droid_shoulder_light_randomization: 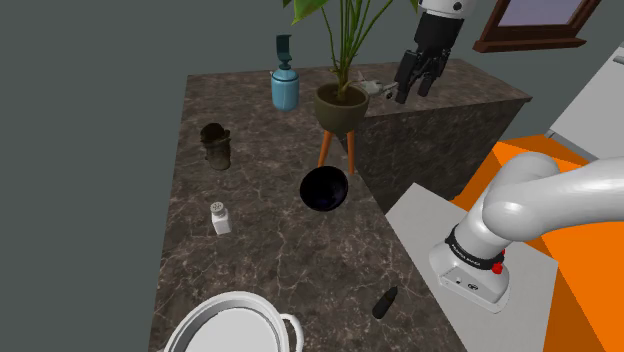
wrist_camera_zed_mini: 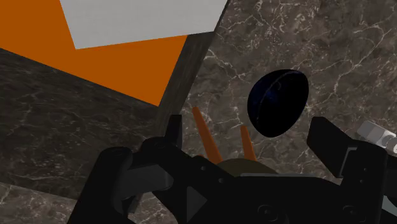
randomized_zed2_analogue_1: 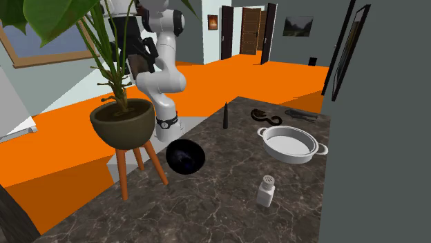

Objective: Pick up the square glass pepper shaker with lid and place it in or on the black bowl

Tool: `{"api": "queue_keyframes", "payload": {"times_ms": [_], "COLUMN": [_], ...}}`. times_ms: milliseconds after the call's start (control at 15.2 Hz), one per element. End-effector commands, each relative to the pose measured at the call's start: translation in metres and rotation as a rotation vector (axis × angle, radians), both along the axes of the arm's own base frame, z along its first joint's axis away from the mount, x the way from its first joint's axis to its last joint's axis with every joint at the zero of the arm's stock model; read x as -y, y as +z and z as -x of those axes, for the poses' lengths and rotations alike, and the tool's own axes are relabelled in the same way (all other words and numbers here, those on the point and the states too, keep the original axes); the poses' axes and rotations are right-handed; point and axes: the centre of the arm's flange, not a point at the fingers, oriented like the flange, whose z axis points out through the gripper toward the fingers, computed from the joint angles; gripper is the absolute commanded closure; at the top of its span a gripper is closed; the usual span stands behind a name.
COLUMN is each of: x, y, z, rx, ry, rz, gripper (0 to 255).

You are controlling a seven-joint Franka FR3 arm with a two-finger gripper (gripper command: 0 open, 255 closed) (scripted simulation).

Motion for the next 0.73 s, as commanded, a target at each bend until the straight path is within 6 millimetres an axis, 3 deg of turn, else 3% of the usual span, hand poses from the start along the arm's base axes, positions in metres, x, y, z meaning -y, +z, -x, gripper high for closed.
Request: {"api": "queue_keyframes", "payload": {"times_ms": [0,660], "x": [0.0,-0.114], "y": [0.0,-0.048], "z": [0.0,-0.058], "rx": [0.0,0.014], "ry": [0.0,0.012], "rz": [0.0,0.041], "gripper": [0,0]}}
